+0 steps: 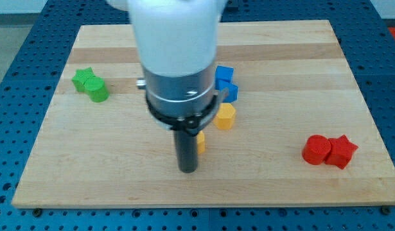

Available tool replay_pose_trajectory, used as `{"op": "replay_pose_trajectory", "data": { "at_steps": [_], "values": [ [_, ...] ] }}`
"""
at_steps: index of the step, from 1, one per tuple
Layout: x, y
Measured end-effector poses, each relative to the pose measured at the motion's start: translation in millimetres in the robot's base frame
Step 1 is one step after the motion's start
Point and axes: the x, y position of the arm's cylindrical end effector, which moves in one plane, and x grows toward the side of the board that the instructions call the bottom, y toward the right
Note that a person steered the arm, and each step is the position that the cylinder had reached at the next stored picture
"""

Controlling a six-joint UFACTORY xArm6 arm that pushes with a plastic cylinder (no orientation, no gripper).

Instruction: Slightly move the yellow heart towards the right

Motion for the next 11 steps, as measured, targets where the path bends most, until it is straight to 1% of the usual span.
{"op": "replay_pose_trajectory", "data": {
  "at_steps": [1, 2, 3, 4, 5, 6, 8, 9, 10, 11],
  "values": [
    [0.5, -38.5],
    [-44.1, -39.7],
    [-48.8, -33.0],
    [-48.6, 0.0],
    [-48.4, 0.8],
    [-48.5, 18.7],
    [-48.5, 18.9],
    [-51.6, -3.0],
    [-48.7, -10.6],
    [-46.5, 6.2]
  ]
}}
